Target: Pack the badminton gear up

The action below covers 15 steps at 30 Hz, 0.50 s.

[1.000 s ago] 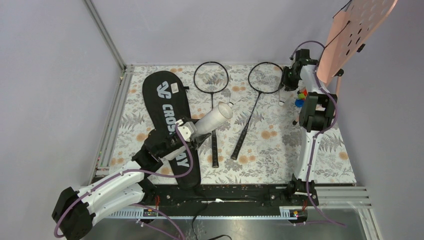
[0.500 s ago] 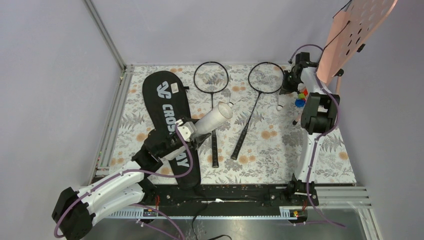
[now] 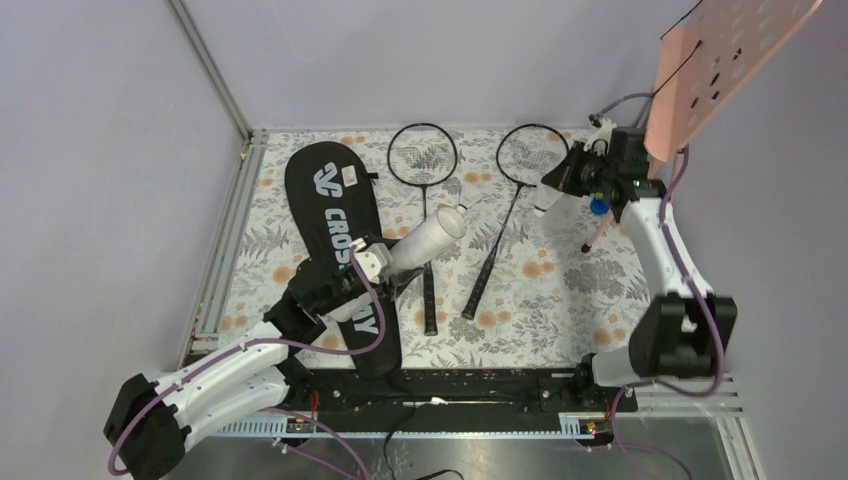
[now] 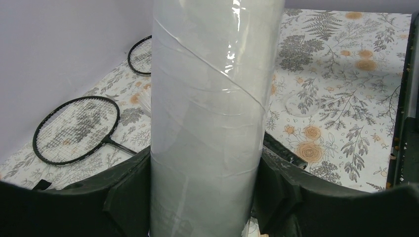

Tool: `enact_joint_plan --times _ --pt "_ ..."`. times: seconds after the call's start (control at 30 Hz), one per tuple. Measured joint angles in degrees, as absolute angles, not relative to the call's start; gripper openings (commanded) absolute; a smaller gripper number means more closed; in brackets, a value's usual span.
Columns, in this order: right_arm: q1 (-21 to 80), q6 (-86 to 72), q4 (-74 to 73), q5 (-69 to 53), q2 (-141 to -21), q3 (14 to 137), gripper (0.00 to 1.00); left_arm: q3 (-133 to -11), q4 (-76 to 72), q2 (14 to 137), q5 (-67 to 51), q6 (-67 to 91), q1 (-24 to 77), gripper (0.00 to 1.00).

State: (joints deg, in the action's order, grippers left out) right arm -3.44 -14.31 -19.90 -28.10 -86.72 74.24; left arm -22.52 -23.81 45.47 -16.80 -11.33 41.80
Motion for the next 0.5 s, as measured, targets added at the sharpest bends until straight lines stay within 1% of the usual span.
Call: enact_joint_plan --times 0.13,0.3,0.4,0.5 --pt "3.2 -19.0 -12.2 -29.8 -72.7 64.8 0.0 -22.5 -24.3 46.4 -17.4 -10.7 41.8 0.62" --pt "13.5 -22.3 0.6 -29.9 -55.8 60.0 0.0 -22.5 -24.6 48.2 -17.8 -9.5 41.8 0.62" --pt "15.3 -24.4 7.2 -30.1 -49.8 59.3 0.0 -22.5 -25.5 48.7 -18.1 -8.8 41.8 0.62" --pt "16.8 -26.6 12.9 -31.1 -47.7 59.3 0.0 -22.5 -26.7 49.4 -18.7 -8.0 41.8 0.62"
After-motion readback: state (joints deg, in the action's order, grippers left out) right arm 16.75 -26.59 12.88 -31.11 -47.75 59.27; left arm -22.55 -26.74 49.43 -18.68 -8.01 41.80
